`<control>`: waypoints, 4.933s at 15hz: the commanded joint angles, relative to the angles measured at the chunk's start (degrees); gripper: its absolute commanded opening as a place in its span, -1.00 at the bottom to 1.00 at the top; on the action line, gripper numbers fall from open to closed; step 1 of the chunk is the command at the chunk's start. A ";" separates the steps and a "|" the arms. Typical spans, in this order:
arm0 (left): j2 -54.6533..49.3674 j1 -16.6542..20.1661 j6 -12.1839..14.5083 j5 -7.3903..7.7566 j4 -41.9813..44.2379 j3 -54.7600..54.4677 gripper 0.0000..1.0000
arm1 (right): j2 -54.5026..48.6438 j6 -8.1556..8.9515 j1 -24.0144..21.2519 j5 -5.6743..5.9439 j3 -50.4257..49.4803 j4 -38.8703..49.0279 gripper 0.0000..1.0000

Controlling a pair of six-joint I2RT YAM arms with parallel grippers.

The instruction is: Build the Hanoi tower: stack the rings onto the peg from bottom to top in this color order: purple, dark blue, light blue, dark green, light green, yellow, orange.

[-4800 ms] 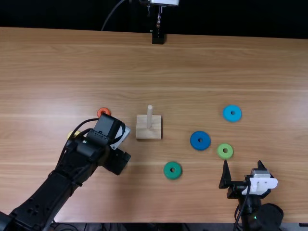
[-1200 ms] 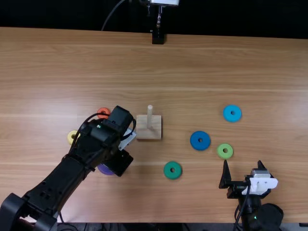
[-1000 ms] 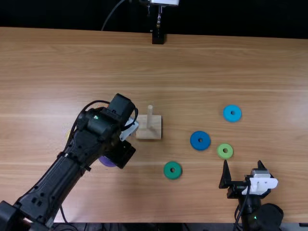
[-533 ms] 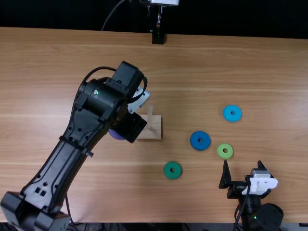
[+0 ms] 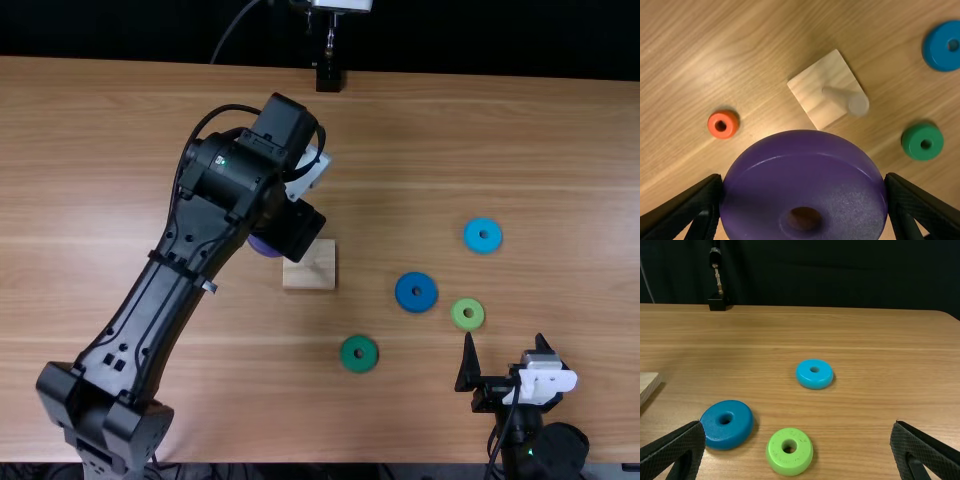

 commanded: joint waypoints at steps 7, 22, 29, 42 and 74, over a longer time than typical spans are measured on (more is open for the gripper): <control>5.41 -3.20 -0.89 0.77 0.79 8.03 -0.76 | -0.73 0.16 -0.84 0.23 -3.74 -4.22 1.00; 11.21 -4.25 -2.26 0.77 0.79 10.31 -0.74 | -0.73 0.16 -0.84 0.23 -3.74 -4.22 1.00; 11.38 -4.25 -2.16 0.77 -0.15 10.14 1.00 | -0.73 0.16 -0.84 0.23 -3.74 -4.22 1.00; -15.16 5.68 -2.26 0.56 32.54 -11.84 1.00 | -0.73 0.16 -0.84 0.23 -3.74 -4.22 1.00; -113.42 26.42 -2.05 -1.44 64.50 -122.14 1.00 | -0.73 0.16 -0.84 0.23 -3.74 -4.22 1.00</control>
